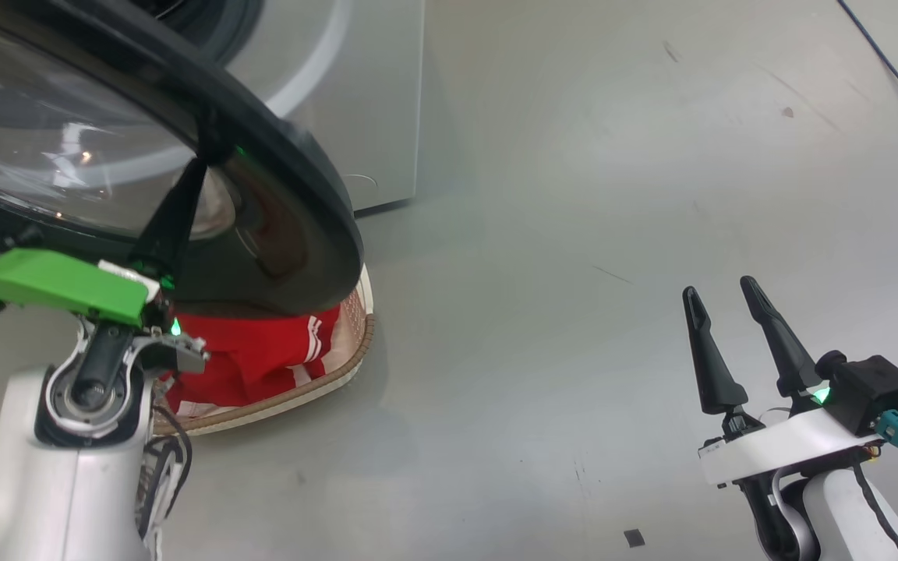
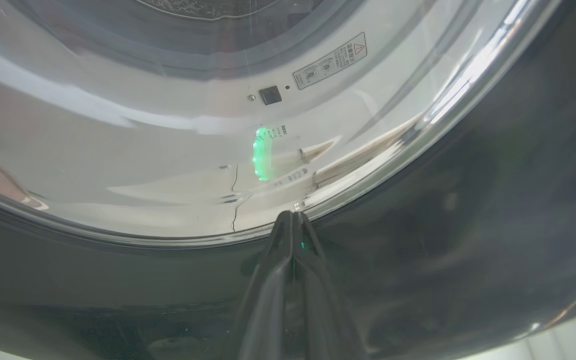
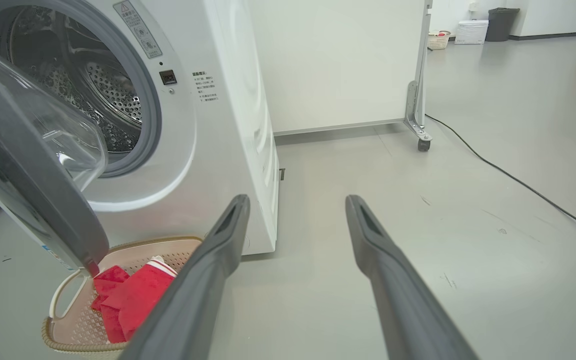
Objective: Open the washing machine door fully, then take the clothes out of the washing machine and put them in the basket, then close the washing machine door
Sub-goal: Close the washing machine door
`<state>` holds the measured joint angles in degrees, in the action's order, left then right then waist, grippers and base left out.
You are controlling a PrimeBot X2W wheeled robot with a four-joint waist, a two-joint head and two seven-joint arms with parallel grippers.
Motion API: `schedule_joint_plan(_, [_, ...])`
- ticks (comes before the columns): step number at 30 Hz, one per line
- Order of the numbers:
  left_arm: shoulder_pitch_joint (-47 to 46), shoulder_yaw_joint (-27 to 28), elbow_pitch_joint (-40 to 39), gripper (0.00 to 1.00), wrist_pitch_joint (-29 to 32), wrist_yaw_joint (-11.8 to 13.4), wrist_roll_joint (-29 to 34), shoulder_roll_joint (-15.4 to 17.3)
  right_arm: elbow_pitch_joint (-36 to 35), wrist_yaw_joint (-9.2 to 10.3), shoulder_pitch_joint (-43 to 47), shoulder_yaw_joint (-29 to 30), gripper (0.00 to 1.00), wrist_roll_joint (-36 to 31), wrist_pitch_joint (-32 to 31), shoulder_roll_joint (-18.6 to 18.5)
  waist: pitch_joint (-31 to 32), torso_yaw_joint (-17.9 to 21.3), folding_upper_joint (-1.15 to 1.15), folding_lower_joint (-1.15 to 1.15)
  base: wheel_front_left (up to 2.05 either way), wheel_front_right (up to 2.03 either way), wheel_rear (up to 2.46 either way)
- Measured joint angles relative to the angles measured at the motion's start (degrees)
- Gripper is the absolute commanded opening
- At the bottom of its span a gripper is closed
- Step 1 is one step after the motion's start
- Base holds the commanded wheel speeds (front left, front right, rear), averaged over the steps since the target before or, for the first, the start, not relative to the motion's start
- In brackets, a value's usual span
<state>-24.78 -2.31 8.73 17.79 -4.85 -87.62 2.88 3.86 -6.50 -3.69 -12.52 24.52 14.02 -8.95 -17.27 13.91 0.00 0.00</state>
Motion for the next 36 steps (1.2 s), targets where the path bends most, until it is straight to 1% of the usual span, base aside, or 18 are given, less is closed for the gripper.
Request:
schedule_joint_plan(4, [-3.01,0.25,2.12,0.00,-1.40,0.12,0.08,-0.08,0.46,-0.12,-0.75,-0.18,1.00,0.09,0.10,0.11,-0.63,0.97,0.00,0.00,0.00,0.00,0.00])
schedule_joint_plan(11, [-8.28,1.03,6.67,0.00,-4.28,1.10,0.69,-0.22,0.84,-0.47,-2.18,-0.31,1.00,0.11,0.16,0.70,-1.42,3.36,0.00,0.00,0.00,0.00,0.00])
schedule_joint_plan(19, [-12.72,2.29,11.73,0.00,-6.90,1.10,1.01,-0.30,1.54,-0.48,-2.88,-0.10,1.00,0.19,0.16,1.25,-1.89,5.64,0.00,0.00,0.00,0.00,0.00])
schedule_joint_plan(27, [-16.11,2.19,16.29,0.00,-9.07,0.96,1.43,-0.31,1.80,-0.49,-2.91,0.38,1.00,0.44,0.16,1.43,-1.69,6.34,0.00,0.00,0.00,0.00,0.00])
schedule_joint_plan(31, [-17.60,2.04,18.42,0.00,-10.21,0.51,3.52,-0.34,2.07,-0.49,-2.92,0.33,1.00,0.43,0.16,1.43,-1.49,6.48,0.00,0.00,0.00,0.00,0.00])
schedule_joint_plan(36, [-18.94,1.89,20.41,0.00,-11.09,0.20,4.02,-0.36,2.16,-0.49,-2.94,0.33,1.00,0.43,0.16,1.52,-1.24,6.59,0.00,0.00,0.00,0.00,0.00])
